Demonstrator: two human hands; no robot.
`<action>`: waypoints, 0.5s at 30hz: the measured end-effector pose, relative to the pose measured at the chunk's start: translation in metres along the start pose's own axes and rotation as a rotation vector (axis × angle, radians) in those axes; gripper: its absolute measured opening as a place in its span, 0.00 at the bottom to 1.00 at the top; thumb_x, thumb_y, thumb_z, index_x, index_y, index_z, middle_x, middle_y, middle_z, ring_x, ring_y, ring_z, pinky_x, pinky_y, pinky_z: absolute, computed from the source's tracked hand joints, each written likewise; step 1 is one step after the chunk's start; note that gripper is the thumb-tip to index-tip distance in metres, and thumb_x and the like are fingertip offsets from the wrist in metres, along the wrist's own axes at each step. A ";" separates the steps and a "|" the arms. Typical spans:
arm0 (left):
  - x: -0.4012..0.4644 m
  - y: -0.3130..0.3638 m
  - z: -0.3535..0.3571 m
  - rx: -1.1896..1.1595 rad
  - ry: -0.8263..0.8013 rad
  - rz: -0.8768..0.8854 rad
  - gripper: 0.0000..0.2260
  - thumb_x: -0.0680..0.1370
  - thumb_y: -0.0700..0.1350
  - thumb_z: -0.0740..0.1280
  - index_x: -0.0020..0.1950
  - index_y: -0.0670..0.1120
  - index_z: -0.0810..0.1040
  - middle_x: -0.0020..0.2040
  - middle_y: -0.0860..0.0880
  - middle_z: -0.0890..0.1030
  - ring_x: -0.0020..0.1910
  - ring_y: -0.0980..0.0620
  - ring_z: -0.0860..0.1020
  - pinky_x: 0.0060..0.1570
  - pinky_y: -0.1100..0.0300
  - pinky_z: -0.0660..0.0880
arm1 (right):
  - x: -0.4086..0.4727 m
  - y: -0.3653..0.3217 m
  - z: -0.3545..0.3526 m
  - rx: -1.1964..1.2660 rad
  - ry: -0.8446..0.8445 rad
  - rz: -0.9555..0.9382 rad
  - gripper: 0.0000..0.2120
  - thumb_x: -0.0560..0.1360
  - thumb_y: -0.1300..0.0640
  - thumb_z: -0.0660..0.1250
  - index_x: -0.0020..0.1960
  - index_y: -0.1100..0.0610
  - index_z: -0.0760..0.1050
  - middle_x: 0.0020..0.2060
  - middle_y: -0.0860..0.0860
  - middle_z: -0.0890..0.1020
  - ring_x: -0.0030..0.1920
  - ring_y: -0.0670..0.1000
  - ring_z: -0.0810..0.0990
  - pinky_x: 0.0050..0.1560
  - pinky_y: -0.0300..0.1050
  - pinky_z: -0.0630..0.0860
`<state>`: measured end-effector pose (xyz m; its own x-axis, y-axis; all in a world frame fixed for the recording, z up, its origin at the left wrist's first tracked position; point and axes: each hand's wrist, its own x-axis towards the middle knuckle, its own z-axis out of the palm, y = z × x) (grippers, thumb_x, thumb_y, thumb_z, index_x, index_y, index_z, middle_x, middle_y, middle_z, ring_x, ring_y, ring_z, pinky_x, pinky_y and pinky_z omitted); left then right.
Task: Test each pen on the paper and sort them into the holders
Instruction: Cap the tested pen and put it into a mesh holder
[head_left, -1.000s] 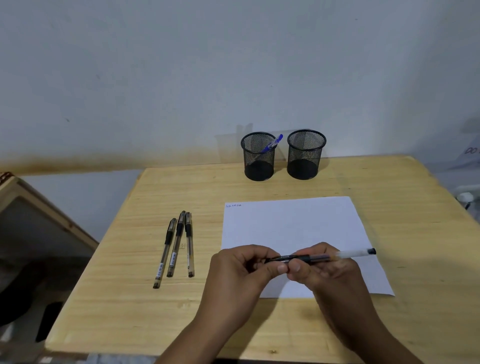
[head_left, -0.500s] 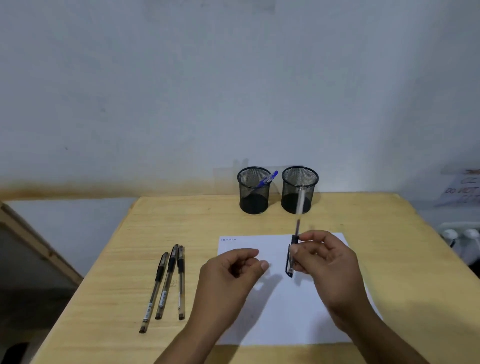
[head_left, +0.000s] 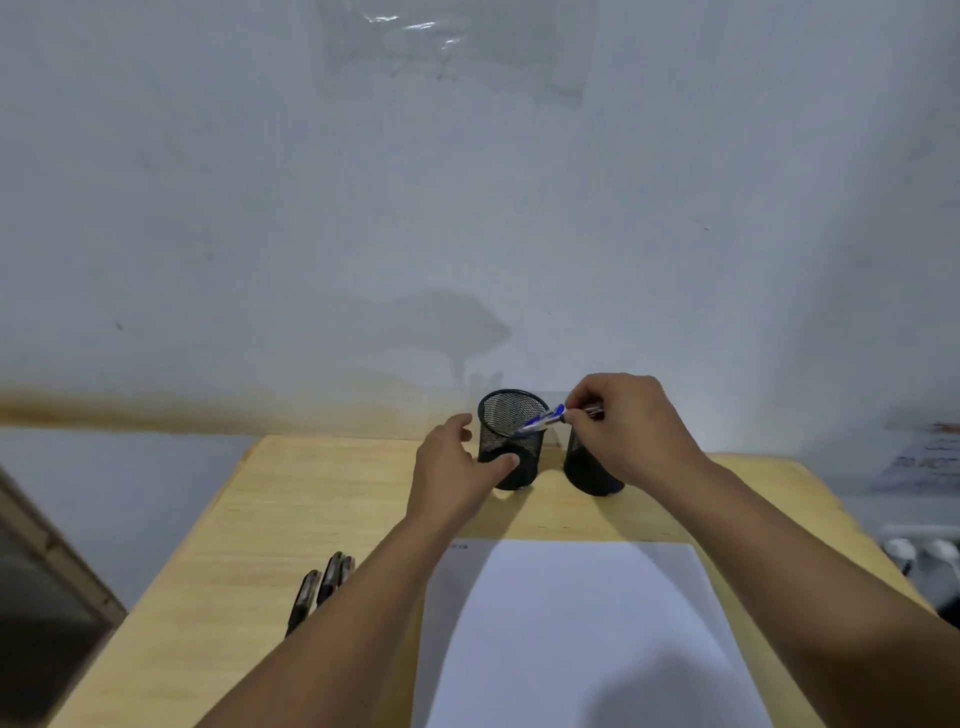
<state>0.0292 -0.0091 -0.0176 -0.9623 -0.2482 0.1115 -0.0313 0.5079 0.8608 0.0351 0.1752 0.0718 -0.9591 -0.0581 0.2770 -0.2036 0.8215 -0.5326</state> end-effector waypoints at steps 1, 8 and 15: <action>0.005 -0.002 0.004 0.016 0.002 0.005 0.37 0.66 0.55 0.78 0.72 0.48 0.71 0.60 0.51 0.78 0.54 0.50 0.78 0.55 0.54 0.77 | 0.005 -0.002 0.005 -0.023 -0.007 -0.019 0.04 0.75 0.57 0.70 0.44 0.52 0.83 0.39 0.47 0.83 0.42 0.50 0.81 0.40 0.43 0.75; 0.016 -0.003 0.017 -0.010 0.022 0.049 0.24 0.66 0.53 0.78 0.60 0.50 0.78 0.53 0.52 0.81 0.49 0.51 0.81 0.49 0.57 0.78 | 0.023 -0.017 0.031 -0.207 -0.139 -0.092 0.05 0.75 0.57 0.70 0.49 0.56 0.83 0.47 0.55 0.85 0.50 0.55 0.81 0.45 0.45 0.74; 0.013 -0.001 0.011 0.035 -0.019 0.052 0.23 0.69 0.53 0.77 0.61 0.49 0.78 0.53 0.51 0.80 0.50 0.49 0.80 0.51 0.55 0.78 | 0.011 -0.019 0.028 -0.357 -0.054 -0.202 0.16 0.77 0.48 0.66 0.63 0.50 0.77 0.58 0.49 0.80 0.58 0.55 0.77 0.50 0.49 0.75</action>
<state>0.0138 -0.0036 -0.0230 -0.9677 -0.2052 0.1462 0.0101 0.5481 0.8364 0.0233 0.1431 0.0625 -0.9178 -0.2604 0.2998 -0.3170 0.9352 -0.1580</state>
